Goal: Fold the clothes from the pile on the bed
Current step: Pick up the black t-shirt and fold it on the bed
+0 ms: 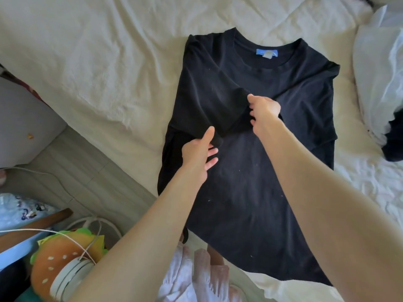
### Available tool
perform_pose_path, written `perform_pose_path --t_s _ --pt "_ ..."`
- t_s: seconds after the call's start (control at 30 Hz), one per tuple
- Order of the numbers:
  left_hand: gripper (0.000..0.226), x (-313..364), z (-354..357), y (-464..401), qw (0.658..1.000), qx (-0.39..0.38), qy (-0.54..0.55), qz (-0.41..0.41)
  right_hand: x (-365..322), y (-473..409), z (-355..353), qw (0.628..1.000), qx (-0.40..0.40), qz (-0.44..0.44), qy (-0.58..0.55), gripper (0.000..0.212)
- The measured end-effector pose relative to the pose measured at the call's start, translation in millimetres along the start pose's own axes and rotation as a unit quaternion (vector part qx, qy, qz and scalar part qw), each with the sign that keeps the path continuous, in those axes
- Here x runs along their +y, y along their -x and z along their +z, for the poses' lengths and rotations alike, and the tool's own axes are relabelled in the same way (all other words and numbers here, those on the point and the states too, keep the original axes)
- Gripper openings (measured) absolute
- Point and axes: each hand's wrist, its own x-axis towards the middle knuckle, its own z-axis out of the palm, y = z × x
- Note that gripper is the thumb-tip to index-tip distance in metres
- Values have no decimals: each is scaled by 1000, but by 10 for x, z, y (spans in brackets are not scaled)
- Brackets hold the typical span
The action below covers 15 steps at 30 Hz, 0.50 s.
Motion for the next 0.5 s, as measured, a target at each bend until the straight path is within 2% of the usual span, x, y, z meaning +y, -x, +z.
perform_pose_path --t_s 0.07,0.13,0.23,0.33,0.4,0.47,0.5 --pt "11 -19 63 -45 999 24 19 13 -42 -39 -36 1000 0 -4 0 5" --pt "10 -58 73 -76 998 50 -5 48 -98 -67 -84 999 3 1 -40 9" --pt "12 -153 14 -102 986 67 -94 119 -139 -71 -139 993 10 11 -120 17" --pt "15 -240 -21 -97 971 66 -169 158 -57 -31 -154 992 16 14 -126 19" --pt "14 -265 -48 -65 959 67 -216 174 36 33 -146 997 32 -27 -71 9" --pt "12 -330 -154 -1 939 80 -264 207 205 151 -170 991 56 -113 38 29" --pt "14 -382 -245 38 925 102 -278 238 326 250 -195 975 69 -179 112 39"
